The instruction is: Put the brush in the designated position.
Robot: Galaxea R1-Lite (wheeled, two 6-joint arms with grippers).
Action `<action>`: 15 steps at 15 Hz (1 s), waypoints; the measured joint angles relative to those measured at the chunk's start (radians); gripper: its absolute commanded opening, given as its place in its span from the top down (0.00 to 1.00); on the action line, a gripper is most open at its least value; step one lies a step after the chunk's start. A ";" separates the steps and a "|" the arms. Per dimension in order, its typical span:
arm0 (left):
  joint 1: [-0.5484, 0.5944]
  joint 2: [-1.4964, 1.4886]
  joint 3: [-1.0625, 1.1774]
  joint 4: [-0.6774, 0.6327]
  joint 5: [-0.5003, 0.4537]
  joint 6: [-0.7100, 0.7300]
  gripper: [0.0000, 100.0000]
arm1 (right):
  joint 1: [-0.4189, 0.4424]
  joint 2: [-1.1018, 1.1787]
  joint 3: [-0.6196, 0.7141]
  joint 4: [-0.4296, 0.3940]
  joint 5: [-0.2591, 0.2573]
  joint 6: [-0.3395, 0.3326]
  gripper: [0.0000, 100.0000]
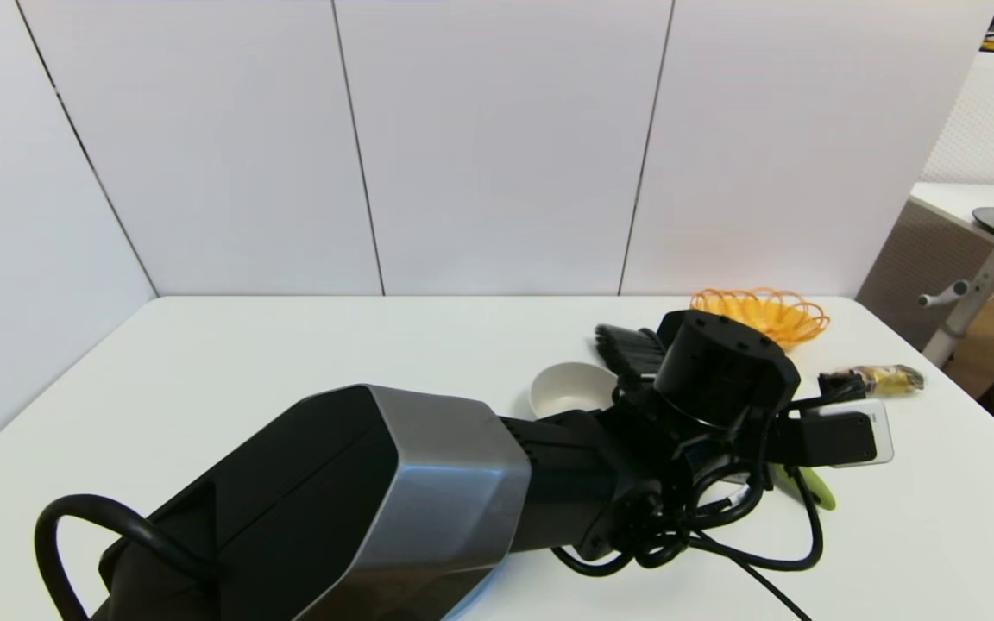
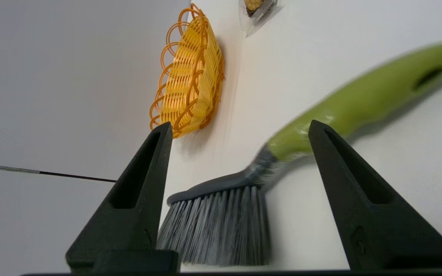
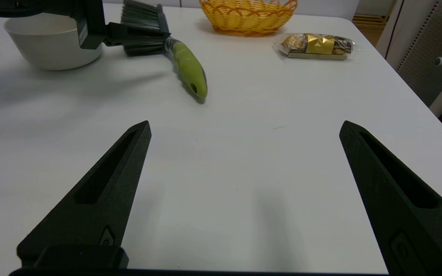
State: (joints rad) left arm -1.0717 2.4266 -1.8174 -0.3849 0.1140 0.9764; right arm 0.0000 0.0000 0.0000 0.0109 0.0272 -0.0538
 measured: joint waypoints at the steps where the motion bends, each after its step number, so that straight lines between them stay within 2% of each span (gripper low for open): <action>1: 0.002 -0.005 0.000 0.000 0.000 0.000 0.00 | 0.000 0.000 0.000 0.000 0.000 -0.001 0.00; 6: 0.013 -0.079 -0.004 0.002 0.009 0.003 0.00 | 0.000 0.000 0.000 0.000 0.000 -0.001 0.00; 9: 0.040 -0.183 -0.008 0.034 0.054 0.002 0.00 | 0.000 0.000 0.000 0.000 0.000 -0.001 0.00; 12: 0.071 -0.328 -0.013 0.111 0.168 -0.016 0.00 | 0.000 0.000 0.000 0.000 0.000 0.000 0.00; 15: 0.103 -0.496 -0.014 0.224 0.324 -0.106 0.00 | 0.000 0.000 0.000 0.000 0.000 -0.001 0.00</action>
State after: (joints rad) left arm -0.9687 1.9304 -1.8315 -0.1606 0.4383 0.8702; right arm 0.0000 0.0000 0.0000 0.0109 0.0268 -0.0547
